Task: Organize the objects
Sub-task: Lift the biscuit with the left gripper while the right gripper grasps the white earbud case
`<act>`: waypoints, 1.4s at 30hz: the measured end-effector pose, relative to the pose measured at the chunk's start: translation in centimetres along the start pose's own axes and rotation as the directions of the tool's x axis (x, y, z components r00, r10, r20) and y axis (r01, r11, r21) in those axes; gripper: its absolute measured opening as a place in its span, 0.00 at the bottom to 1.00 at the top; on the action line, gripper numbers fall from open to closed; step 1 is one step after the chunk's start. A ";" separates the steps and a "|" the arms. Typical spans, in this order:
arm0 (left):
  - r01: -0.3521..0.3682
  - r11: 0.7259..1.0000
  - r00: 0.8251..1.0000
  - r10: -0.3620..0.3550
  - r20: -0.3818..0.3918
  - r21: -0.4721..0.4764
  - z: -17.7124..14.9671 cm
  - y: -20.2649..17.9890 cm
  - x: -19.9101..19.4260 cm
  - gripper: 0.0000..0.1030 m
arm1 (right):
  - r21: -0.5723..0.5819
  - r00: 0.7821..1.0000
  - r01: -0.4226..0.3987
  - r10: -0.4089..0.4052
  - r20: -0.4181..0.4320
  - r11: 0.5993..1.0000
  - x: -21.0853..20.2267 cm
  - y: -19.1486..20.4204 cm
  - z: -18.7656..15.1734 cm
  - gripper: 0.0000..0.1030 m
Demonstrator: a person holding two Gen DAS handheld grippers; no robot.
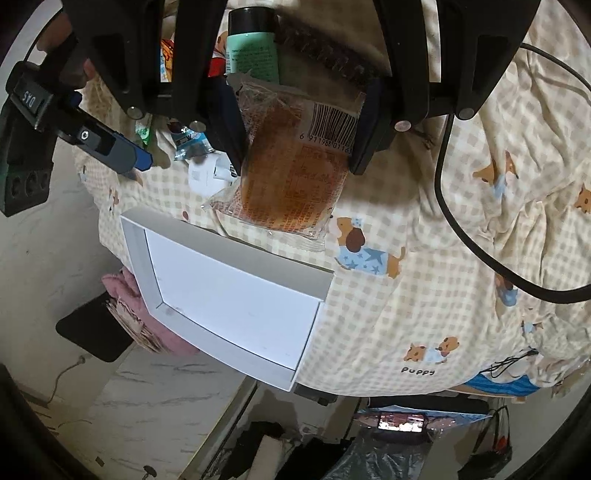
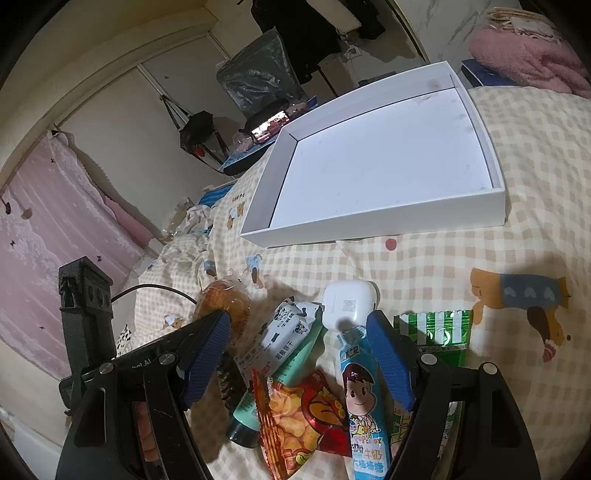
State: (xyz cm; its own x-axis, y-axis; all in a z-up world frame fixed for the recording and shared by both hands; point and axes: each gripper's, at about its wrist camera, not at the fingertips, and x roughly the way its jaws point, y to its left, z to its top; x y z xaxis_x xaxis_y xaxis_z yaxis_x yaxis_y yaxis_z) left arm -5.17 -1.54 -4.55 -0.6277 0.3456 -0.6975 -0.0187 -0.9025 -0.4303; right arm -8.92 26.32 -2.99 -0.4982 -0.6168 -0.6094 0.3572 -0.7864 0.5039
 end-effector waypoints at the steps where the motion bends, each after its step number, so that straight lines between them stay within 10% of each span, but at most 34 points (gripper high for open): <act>1: 0.008 1.000 1.000 -0.008 0.003 -0.005 0.0 0.1 -0.1 0.56 | -0.001 1.000 0.002 -0.002 0.000 1.000 0.0 0.0 0.0 0.76; 19: 0.047 0.997 0.998 -0.045 0.034 -0.056 0.6 1.1 0.1 0.56 | -0.129 0.987 0.159 -0.162 -0.019 0.979 3.1 0.7 1.1 0.75; 25: 0.037 0.997 0.999 -0.036 0.026 -0.061 0.7 1.1 0.7 0.56 | -0.165 0.958 0.249 -0.268 -0.100 0.954 5.7 -0.2 1.8 0.46; 36: 0.042 0.998 0.999 -0.041 0.018 -0.043 0.7 0.6 0.8 0.56 | -0.432 0.889 0.358 -0.443 -0.113 0.828 8.8 2.4 -0.1 0.48; 42: 0.041 0.998 0.999 -0.041 0.017 -0.041 0.6 0.6 0.8 0.56 | -0.433 0.893 0.357 -0.438 -0.103 0.828 8.4 2.3 -0.1 0.46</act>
State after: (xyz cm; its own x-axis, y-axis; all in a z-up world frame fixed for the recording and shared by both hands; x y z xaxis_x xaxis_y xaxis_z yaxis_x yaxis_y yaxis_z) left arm -6.16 -1.97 -4.96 -0.6392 0.3778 -0.6699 -0.0128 -0.8761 -0.4819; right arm -12.19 19.32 -6.98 -0.5202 -0.2094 -0.8280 0.4604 -0.8853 -0.0654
